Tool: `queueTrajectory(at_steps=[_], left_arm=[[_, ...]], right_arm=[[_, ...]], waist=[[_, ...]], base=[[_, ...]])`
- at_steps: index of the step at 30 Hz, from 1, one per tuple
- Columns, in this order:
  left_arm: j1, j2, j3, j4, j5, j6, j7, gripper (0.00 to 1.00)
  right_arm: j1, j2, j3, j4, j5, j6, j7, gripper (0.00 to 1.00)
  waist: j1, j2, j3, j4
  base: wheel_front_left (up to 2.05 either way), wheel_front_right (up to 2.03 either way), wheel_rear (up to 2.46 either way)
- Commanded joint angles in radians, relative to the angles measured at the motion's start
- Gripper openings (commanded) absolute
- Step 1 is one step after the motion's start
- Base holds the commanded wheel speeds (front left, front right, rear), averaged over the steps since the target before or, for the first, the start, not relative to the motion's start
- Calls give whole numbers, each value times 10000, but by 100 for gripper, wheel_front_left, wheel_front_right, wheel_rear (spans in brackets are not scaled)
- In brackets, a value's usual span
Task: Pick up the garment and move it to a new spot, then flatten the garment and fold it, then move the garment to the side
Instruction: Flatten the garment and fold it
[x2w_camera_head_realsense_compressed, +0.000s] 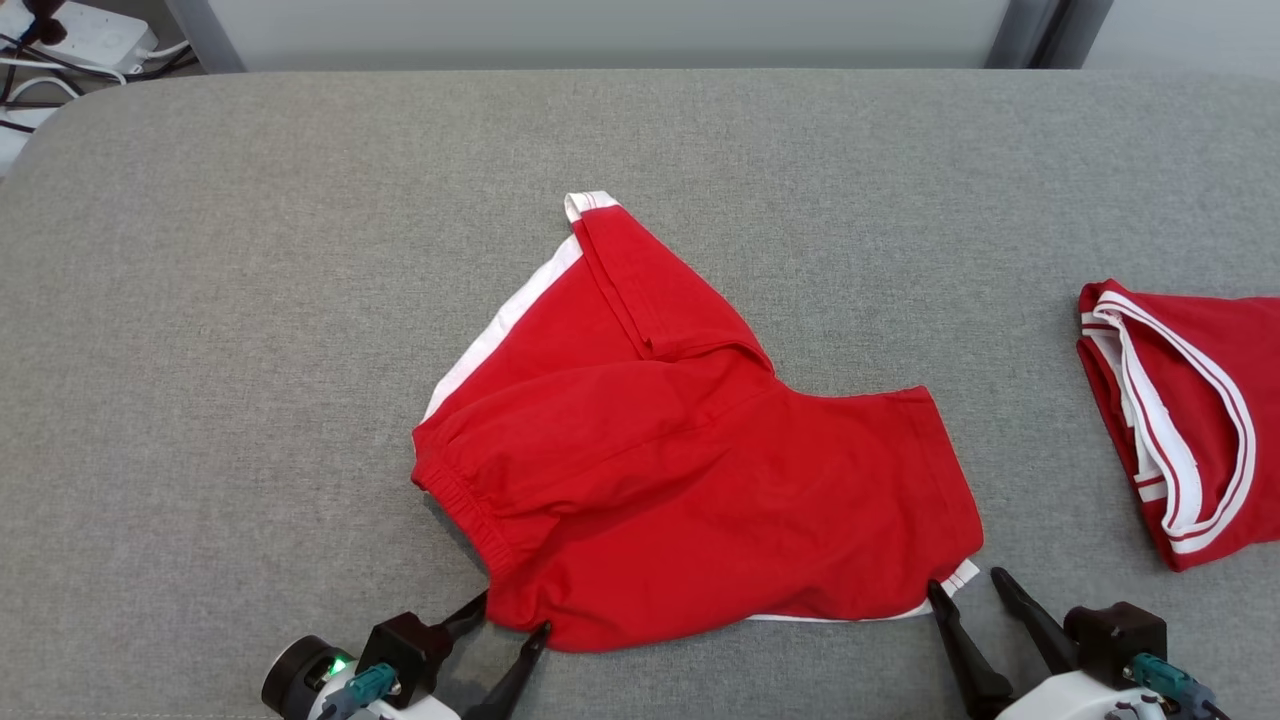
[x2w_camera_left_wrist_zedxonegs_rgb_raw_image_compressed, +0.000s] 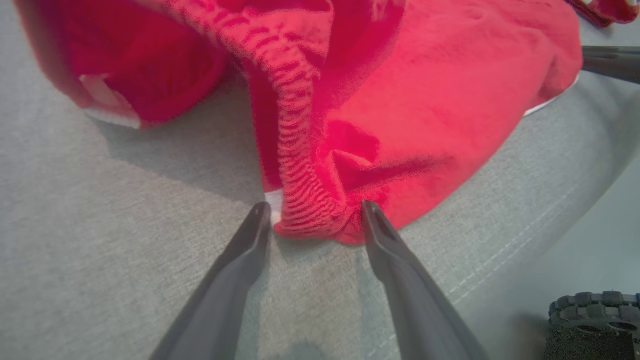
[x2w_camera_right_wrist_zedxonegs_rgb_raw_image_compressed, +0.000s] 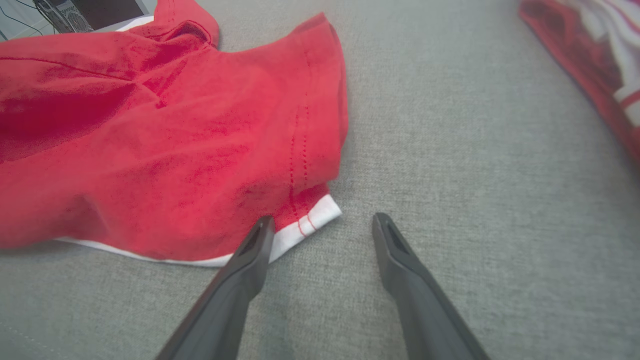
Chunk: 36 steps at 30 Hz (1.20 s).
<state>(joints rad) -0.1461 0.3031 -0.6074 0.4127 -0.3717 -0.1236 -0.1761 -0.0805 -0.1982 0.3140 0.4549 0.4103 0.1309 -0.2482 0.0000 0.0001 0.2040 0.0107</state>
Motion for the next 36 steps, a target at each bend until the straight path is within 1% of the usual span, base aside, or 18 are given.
queueTrajectory(at_steps=[1,2,3,8,13,17,18,21,23,25,27,28,29,30,31,33,34,36], left_arm=[[-489,225,236,-107,-117,-59,-58,42],[-517,241,197,-92,-156,-61,-82,17],[-542,261,165,-81,-184,-62,-111,0],[-630,306,45,-67,-357,-65,-181,0],[-338,297,132,-347,-764,-28,-69,0],[466,314,252,-1073,-1223,273,234,0],[840,402,282,-1463,-1379,454,507,0],[1330,545,393,-2235,-1772,613,970,0],[1425,656,543,-2779,-2302,527,1452,0],[1042,932,688,-3343,-2793,337,2101,0],[115,1156,893,-3813,-3523,130,2882,0],[-580,1419,993,-3861,-3731,72,3409,0],[-1371,1510,1119,-3845,-4224,18,3961,0],[-2303,1540,1296,-3713,-4753,-16,4472,0],[-3314,1714,1372,-3423,-5039,-36,5090,0],[-5475,1830,1749,-2564,-5599,-53,5956,0],[-7686,1936,2273,-1552,-5744,-59,6141,0],[-9540,1975,2654,-560,-5639,-61,5970,0]], right_arm=[[-264,-184,392,74,126,-2,-134,49],[-328,-201,491,211,137,-2,-134,32],[-385,-180,561,355,205,-2,-134,0],[-608,-209,610,641,403,-2,-134,0],[-30,-351,61,126,463,-2,-134,0],[1336,-420,-859,-903,252,-2,-135,0],[1963,-408,-1284,-1412,131,-2,-135,0],[2796,-355,-1751,-2255,-67,-2,-135,0],[2975,-148,-1928,-2815,338,-2,-81,0],[2554,-63,-1984,-3353,993,-2,232,0],[1357,-155,-1988,-3715,1744,-2,633,0],[478,-178,-1930,-3747,2113,-2,922,0],[-613,-173,-1851,-3678,2478,-2,1216,0],[-1880,-313,-1679,-3472,2440,-2,1457,0],[-3213,-303,-1510,-3123,2421,-2,1668,0],[-6070,11,-1273,-2170,2361,-2,1735,0],[-8601,615,-1250,-935,2365,-2,1520,0],[-10485,958,-1098,262,2160,-2,1211,0]], waist=[[0,-1,17,11],[0,-1,26,8],[0,-1,40,5],[0,-1,119,39],[0,-1,81,110],[0,-1,-6,189],[0,-1,6,211],[0,-1,84,248],[0,-1,240,257],[0,-1,355,256],[0,-1,409,214],[0,-1,461,154],[0,-1,511,76],[0,-1,532,-8],[0,-1,571,-118],[0,-1,645,-419],[0,-1,744,-726],[0,-1,790,-967]], base=[[0,0,0],[0,0,0],[0,0,0],[0,0,0],[0,0,0],[0,0,0],[0,0,0],[0,0,0],[0,0,0],[0,0,0],[0,0,0],[0,0,0],[0,0,0],[0,0,0],[0,0,0],[0,0,0],[0,0,0],[0,0,0]])
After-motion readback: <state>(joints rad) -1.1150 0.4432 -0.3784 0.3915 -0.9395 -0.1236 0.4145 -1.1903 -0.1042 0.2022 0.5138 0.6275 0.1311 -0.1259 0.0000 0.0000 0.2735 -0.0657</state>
